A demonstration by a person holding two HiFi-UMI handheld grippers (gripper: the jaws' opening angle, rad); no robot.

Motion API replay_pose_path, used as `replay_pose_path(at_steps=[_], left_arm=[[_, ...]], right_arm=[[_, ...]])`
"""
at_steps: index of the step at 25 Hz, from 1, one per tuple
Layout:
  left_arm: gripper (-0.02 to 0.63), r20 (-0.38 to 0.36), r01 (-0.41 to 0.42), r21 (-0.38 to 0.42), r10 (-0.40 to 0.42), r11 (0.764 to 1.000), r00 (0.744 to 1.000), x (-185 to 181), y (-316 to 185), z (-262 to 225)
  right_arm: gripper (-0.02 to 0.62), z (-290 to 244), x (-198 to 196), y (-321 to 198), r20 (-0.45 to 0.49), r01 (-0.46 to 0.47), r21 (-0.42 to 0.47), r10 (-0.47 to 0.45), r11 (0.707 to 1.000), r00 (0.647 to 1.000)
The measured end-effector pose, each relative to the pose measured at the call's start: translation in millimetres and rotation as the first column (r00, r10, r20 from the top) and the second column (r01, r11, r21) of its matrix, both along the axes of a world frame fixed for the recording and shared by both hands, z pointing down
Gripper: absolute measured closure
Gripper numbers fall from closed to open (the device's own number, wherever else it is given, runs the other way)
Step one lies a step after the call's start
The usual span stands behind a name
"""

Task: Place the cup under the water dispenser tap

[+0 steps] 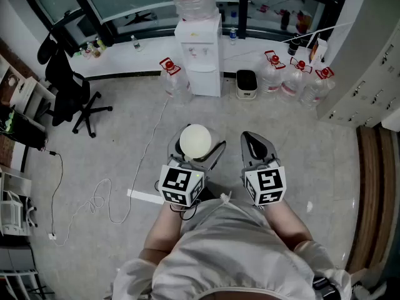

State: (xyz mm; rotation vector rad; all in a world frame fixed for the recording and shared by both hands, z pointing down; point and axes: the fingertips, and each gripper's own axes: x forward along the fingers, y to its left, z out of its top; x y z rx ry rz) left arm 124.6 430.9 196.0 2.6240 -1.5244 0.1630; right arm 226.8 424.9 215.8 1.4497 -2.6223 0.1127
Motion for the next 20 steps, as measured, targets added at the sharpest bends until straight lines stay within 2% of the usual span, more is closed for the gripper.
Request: replay_pose_path(at_steps=[13,20], left_arm=[[0.143,0.002,-0.015,-0.03,0.015,0.999,1.0,7.8,-11.8,11.9],[0.143,0.008,0.002,-0.061,-0.001,0.998,1.0,-10.0,-30.5,23.8]], right_arm=[[0.571,11.4,5.8,-10.7,0.019,-0.011,-0.038,0.011,0.999,1.0],[0.571,27.5,-4.2,-32.9,0.039,-0.021,-0.085,0.024,0.996,0.999]])
